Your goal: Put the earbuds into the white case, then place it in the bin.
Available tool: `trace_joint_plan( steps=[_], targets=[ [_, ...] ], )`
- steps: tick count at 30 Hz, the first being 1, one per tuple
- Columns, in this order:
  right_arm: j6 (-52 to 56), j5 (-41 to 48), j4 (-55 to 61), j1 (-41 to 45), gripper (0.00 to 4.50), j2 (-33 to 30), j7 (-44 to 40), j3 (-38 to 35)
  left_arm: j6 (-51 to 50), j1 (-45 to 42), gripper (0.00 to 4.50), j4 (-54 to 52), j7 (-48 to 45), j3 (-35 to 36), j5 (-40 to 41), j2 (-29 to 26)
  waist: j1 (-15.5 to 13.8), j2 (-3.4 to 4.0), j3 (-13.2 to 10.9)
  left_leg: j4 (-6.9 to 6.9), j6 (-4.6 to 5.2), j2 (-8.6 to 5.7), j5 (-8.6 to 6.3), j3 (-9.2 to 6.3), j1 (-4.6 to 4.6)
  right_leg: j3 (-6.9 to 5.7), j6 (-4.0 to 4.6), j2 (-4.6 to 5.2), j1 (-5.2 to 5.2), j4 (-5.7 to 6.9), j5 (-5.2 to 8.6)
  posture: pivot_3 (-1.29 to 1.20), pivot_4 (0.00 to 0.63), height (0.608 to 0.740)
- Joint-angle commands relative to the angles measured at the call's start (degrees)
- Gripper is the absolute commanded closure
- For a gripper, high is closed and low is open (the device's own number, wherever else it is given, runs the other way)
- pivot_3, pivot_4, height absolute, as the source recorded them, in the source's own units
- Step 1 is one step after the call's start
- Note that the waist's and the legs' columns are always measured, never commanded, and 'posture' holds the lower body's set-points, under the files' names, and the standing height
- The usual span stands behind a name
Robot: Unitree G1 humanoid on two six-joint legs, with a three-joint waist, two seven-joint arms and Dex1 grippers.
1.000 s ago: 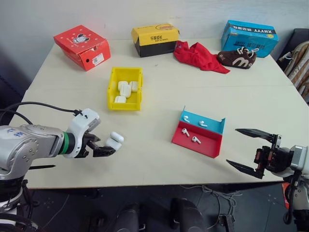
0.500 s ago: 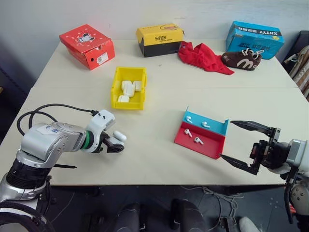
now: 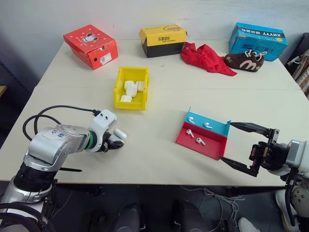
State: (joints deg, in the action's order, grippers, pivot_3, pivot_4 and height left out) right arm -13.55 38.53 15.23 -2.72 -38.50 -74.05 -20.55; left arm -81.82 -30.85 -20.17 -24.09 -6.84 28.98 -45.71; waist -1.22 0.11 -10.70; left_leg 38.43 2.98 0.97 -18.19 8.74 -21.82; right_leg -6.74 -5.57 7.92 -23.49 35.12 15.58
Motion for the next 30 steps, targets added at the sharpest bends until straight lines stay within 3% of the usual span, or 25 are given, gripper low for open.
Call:
trace_joint_plan(
  steps=[1, 7, 9, 11, 12, 15, 19, 23, 26, 30],
  targets=[
    [-0.63, 1.11, 0.68, -0.11, 0.0, -0.05, -0.21, -0.97, 1.7, 2.18, 1.73, 0.27, -1.73, 1.22, -0.17, -0.44, 0.0, 0.0, 0.0, 0.0, 0.0, 0.0, 0.0, 0.0, 0.01, 0.0, 0.0, 0.01, 0.0, 0.0, 0.0, 0.0, 0.15, 0.74],
    [-0.04, 0.56, 0.88, -0.65, 0.0, -0.47, 0.71, -1.42, 17.04, 4.74, 1.73, 5.93, -11.44, 11.26, 1.8, -1.57, 0.05, -0.07, -0.04, -0.01, -0.08, 0.05, -0.04, 0.0, 0.01, -0.11, 0.09, 0.08, -0.03, 0.0, 0.05, 0.0, 0.15, 0.74],
    [2.26, 0.02, 1.99, -2.01, 0.0, -2.15, 2.73, -3.19, 35.38, 7.8, 1.73, 7.11, -25.04, 16.02, 3.43, -0.77, 0.06, -0.06, -0.04, -0.03, -0.13, 0.03, -0.07, 0.0, 0.01, -0.14, 0.1, 0.13, -0.03, 0.0, 0.06, 0.0, 0.15, 0.74],
    [7.43, -0.8, 4.41, -5.44, 0.0, -5.65, 6.04, -7.21, 52.89, 11.16, 1.73, 4.41, -45.38, 22.89, 11.63, 4.3, -0.01, 0.01, -0.01, -0.1, -0.16, 0.01, -0.1, 0.03, -0.01, -0.19, 0.12, 0.23, -0.09, -0.03, 0.07, 0.0, 0.15, 0.74],
    [11.5, -1.71, 6.09, -8.9, 0.0, -8.11, 7.07, -9.55, 51.36, 11.46, 1.73, 3.5, -45.28, 24.49, 15.7, 6.68, -0.2, 0.02, 0.0, -0.13, -0.21, -0.04, -0.14, 0.09, -0.14, -0.26, 0.17, 0.34, -0.21, -0.04, 0.1, 0.0, 0.15, 0.74],
    [18.9, -6.95, 8.64, -17.05, 0.0, -11.88, 11.19, -15.81, 51.18, 11.85, 1.73, 1.48, -44.15, 20.47, 16.07, 9.42, -0.4, -0.02, 0.04, 0.23, 0.07, -0.06, -0.06, -0.28, -0.31, -0.6, 0.23, 0.44, -0.08, -0.04, 0.13, 0.0, 0.15, 0.74],
    [19.12, -8.35, 7.64, -27.38, 0.0, -8.21, 10.9, -25.26, 54.61, 11.81, 1.73, -0.99, -42.3, 14.28, 15.55, 16.44, -0.83, -0.03, 0.05, 0.4, 0.28, -0.11, -0.16, -0.3, -0.32, -0.7, 0.08, 0.34, 0.14, -0.14, 0.05, 0.0, 0.15, 0.74],
    [20.46, -14.43, 5.14, -34.71, 0.0, -6.18, 13.44, -28.66, 57.44, 11.89, 1.73, -0.89, -40.6, 10.58, 15.67, 23.23, -0.6, -0.06, 0.06, 0.53, 0.29, -0.1, -0.35, -0.24, -0.38, -0.61, -0.26, 0.31, 0.24, -0.39, -0.13, 0.0, 0.15, 0.74],
    [21.0, -14.45, 6.78, -35.46, 0.0, -6.71, 13.5, -29.43, 59.29, 12.13, 1.73, 0.55, -42.45, 8.43, 15.16, 25.16, 0.05, -0.04, 0.09, 0.53, 0.27, -0.09, -0.37, -0.2, -0.38, -0.57, -0.36, 0.3, 0.29, -0.57, -0.19, 0.0, 0.15, 0.74],
    [39.04, -8.38, 16.17, -31.03, 0.0, -12.15, 19.6, -28.19, 61.42, 12.22, 1.73, 3.89, -45.79, 7.39, 14.92, 25.42, 1.25, 0.14, 0.2, 0.54, 0.26, 0.0, -0.36, -0.13, -0.3, -0.43, -0.36, 0.23, 0.28, -0.52, -0.19, 0.0, 0.15, 0.74]
  ],
)
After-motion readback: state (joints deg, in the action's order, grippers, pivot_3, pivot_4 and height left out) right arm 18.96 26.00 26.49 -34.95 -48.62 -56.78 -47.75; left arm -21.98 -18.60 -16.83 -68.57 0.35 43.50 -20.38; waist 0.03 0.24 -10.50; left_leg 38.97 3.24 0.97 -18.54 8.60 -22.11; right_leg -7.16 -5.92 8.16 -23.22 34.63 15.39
